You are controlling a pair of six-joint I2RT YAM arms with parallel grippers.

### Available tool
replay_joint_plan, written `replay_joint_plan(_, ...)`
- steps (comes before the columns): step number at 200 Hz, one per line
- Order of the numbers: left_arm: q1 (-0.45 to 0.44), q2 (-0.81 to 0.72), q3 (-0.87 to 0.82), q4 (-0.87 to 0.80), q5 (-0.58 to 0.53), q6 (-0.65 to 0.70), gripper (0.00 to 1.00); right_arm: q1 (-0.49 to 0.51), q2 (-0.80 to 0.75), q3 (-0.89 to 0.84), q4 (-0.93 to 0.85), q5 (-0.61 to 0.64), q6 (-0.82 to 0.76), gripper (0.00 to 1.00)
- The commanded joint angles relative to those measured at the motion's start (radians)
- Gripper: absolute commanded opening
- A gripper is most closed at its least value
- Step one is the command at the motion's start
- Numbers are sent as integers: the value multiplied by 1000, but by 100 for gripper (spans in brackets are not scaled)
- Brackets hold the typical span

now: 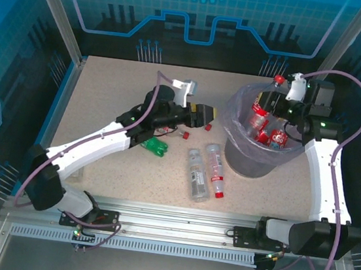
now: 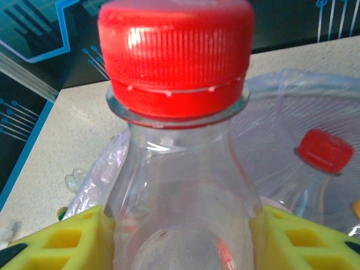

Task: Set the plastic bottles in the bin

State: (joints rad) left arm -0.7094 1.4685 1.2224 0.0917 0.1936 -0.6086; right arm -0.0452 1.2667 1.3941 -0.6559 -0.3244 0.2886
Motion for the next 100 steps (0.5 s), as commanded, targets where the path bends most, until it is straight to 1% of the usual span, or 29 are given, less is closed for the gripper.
replay_joint_plan(1, -25, 93, 56, 60, 58, -24, 66, 26, 26, -34, 20, -7, -23, 52)
replay_joint_plan(41, -41, 212, 146, 85, 103, -50, 65, 34, 62, -92, 14, 19, -41, 52)
replay_joint_plan(64, -49, 244, 178, 20, 66, -53, 64, 52, 88, -116, 4, 49, -62, 52)
replay_joint_plan(100, -52, 275, 190, 27, 64, -65, 62, 97, 133, -132, -34, 119, -101, 52)
